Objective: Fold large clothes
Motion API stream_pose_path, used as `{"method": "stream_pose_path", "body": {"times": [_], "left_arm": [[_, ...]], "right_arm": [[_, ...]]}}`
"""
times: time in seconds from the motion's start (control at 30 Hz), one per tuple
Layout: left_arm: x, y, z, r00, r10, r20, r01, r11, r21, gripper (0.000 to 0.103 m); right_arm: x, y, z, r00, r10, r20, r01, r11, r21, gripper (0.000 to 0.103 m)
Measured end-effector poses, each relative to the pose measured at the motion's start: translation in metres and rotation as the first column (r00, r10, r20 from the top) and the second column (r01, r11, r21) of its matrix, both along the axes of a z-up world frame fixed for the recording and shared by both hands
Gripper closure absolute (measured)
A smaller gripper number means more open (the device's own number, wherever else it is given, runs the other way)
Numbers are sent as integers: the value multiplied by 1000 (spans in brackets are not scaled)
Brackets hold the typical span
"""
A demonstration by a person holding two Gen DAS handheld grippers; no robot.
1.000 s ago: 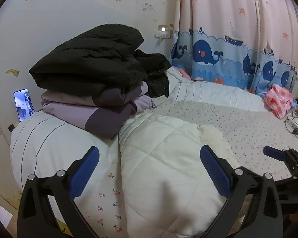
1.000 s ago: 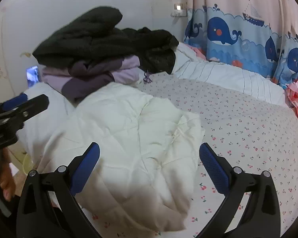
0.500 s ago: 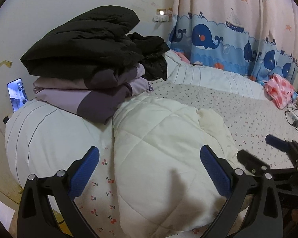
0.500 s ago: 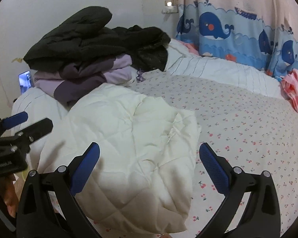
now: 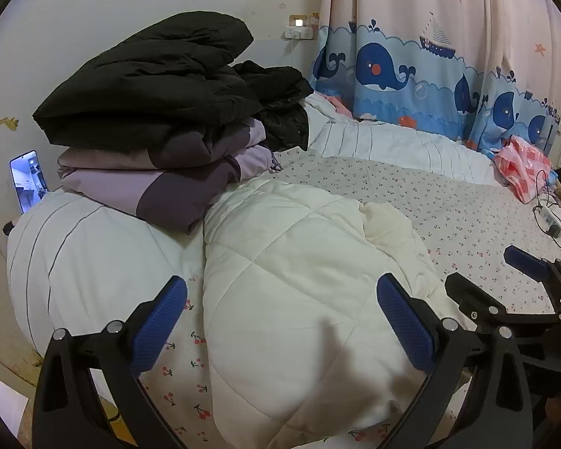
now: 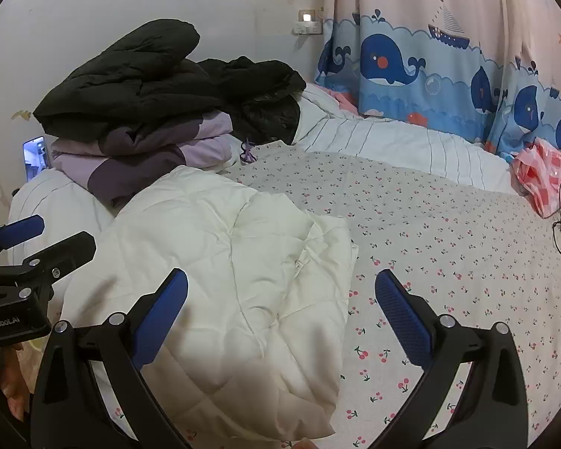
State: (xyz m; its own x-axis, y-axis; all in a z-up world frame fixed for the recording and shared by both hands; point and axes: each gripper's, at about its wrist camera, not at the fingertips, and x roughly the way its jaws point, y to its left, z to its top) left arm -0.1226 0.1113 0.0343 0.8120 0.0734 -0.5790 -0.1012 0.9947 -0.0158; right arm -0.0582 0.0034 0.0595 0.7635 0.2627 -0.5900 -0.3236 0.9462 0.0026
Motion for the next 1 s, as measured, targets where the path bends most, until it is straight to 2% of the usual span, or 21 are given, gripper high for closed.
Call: {"method": "stream_pose_path", "body": {"times": [1.0], "left_arm": [[2, 4, -1, 1000, 23, -7, -23, 1000, -3, 6]], "right_arm": [[-2, 3, -1, 1000, 0, 7, 0, 1000, -19, 6]]}}
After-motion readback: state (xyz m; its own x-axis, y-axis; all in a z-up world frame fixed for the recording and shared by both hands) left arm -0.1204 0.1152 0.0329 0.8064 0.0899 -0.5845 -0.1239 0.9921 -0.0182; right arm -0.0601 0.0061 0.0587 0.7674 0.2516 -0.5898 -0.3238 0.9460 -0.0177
